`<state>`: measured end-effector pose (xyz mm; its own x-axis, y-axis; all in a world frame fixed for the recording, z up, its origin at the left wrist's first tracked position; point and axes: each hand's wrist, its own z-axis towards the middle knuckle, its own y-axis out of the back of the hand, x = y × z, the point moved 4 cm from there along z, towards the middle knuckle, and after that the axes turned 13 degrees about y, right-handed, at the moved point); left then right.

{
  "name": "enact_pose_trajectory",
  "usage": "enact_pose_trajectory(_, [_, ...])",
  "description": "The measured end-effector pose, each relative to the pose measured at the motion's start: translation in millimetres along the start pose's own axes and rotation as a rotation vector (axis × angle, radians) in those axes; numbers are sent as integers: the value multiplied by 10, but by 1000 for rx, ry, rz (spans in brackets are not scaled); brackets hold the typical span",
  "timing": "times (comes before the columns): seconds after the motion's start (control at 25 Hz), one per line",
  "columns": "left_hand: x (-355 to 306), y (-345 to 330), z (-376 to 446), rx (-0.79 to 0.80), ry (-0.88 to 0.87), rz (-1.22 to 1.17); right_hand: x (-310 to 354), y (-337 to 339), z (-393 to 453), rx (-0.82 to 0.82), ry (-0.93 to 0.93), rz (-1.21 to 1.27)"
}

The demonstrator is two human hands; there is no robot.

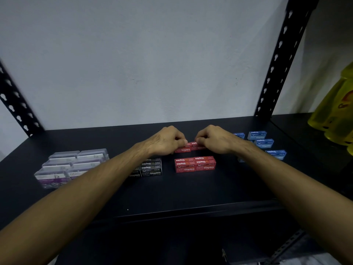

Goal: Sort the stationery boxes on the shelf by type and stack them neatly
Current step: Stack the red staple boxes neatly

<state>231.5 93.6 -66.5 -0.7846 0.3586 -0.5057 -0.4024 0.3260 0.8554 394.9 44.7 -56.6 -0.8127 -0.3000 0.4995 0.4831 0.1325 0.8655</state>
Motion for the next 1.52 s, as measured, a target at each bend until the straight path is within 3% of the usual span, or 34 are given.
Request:
enact_pose_trajectory(0.48, [-80,-39,-262,131,-14,-26,161,-46,-226,147,5,4])
enact_pose_trajectory(1.2, [-104,-42,-352,145,4,-33,165,-89,-344,130,11,42])
enact_pose_trajectory(1.52, [-86,-21,-421,199,-28,141,192,-78,-466,229,55,-26])
